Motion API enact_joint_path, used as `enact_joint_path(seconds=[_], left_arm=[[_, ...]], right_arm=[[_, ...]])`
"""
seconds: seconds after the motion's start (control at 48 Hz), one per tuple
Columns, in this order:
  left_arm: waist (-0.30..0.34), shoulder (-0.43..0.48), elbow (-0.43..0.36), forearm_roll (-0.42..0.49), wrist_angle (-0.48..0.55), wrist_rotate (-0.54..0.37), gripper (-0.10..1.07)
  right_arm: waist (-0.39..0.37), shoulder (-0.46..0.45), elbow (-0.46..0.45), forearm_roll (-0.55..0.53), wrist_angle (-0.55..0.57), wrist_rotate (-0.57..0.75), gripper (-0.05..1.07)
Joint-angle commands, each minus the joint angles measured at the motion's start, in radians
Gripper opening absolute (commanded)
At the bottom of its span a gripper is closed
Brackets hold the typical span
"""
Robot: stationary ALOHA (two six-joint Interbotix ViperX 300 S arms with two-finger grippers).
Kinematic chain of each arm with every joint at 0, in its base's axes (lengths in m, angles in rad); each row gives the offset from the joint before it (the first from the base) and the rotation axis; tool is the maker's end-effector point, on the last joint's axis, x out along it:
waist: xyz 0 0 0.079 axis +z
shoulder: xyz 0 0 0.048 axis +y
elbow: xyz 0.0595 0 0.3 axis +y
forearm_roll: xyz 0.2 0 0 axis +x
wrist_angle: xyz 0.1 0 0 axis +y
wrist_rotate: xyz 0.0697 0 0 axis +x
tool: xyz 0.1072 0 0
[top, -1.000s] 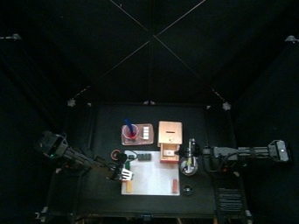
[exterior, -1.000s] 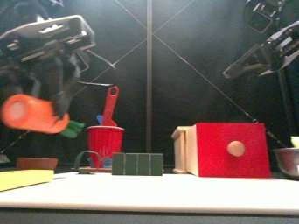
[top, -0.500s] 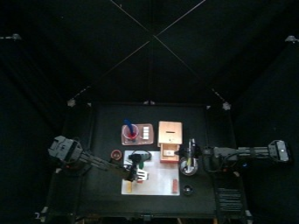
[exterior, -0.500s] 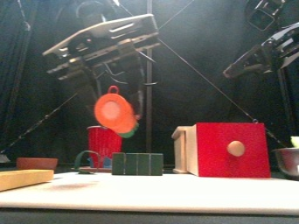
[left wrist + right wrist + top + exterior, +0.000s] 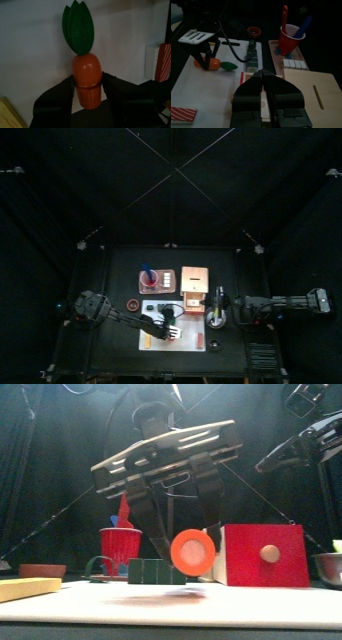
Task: Place carrot onto cutting board
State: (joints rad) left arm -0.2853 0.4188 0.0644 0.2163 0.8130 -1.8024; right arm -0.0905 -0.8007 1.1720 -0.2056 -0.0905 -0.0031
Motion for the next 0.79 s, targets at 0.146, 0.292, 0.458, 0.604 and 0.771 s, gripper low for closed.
enact_joint_path(seconds=[0.146, 0.292, 0.458, 0.604, 0.771], left_arm=[[0.005, -0.003, -0.038, -0.002, -0.006, -0.002, 0.69], [0.008, 0.000, -0.035, 0.000, -0.028, -0.002, 0.76], [0.008, 0.002, -0.028, -0.002, -0.031, 0.000, 0.87], [0.009, 0.000, -0.026, -0.002, -0.031, 0.000, 0.88], [0.009, -0.005, -0.023, -0.002, -0.026, 0.002, 0.88]], right_arm=[[-0.003, -0.002, -0.017, -0.006, -0.005, 0.000, 0.04], [-0.003, -0.002, -0.017, -0.006, 0.000, 0.003, 0.04], [0.003, -0.002, -0.017, -0.006, 0.006, 0.005, 0.04], [0.005, -0.002, -0.018, -0.006, 0.015, 0.003, 0.04], [0.005, -0.002, -0.017, -0.006, 0.015, 0.002, 0.04]])
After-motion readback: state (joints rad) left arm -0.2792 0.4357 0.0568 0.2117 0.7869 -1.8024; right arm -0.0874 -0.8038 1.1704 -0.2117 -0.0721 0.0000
